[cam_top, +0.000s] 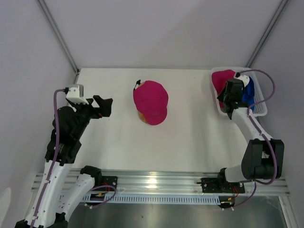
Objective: Stack the hats
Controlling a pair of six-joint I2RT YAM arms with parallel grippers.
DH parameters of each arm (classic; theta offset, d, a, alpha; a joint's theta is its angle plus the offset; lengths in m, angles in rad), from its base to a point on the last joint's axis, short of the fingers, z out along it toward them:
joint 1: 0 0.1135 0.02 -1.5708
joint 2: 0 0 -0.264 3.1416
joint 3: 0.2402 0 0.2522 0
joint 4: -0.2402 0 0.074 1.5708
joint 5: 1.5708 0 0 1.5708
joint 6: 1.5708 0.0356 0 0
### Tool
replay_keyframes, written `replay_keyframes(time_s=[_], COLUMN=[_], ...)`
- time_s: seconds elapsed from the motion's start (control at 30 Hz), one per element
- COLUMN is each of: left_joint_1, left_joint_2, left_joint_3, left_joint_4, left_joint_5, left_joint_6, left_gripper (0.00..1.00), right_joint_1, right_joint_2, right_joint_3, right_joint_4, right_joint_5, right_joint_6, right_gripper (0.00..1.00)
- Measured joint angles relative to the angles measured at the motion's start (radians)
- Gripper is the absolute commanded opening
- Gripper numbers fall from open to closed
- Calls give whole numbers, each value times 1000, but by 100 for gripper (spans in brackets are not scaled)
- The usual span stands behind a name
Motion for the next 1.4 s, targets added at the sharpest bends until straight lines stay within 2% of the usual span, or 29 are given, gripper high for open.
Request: replay_keyframes(time_s=[0.23, 0.37, 0.5, 0.63, 0.9, 1.13, 1.4], left_joint_1=[0, 0, 0, 0, 0, 0, 0], left_joint_2=[12, 12, 12, 11, -6, -21, -21], left_joint_3=[0, 0, 0, 0, 0, 0, 0], left_joint_4=[-5, -7, -8, -8, -13, -13, -14], left_joint_5=[0, 0, 0, 0, 0, 0, 0], left_joint_6=[0, 0, 0, 0, 0, 0, 0], left_gripper=[100, 99, 100, 99, 99, 99, 100], right_joint_1=[1, 0, 18, 121, 358, 371, 367], right_joint_2=[-268, -361, -343, -220, 25, 42, -31], right_joint_3=[85, 157, 166, 178, 203, 148, 23], right_joint_4=[-9, 97, 248, 360, 452, 626, 537], right_joint_5=[-241, -449, -681, -847, -1031, -1117, -1101], right_joint_6=[-14, 38, 160, 282, 511, 733, 726], right_gripper=[0, 0, 0, 0, 0, 0, 0])
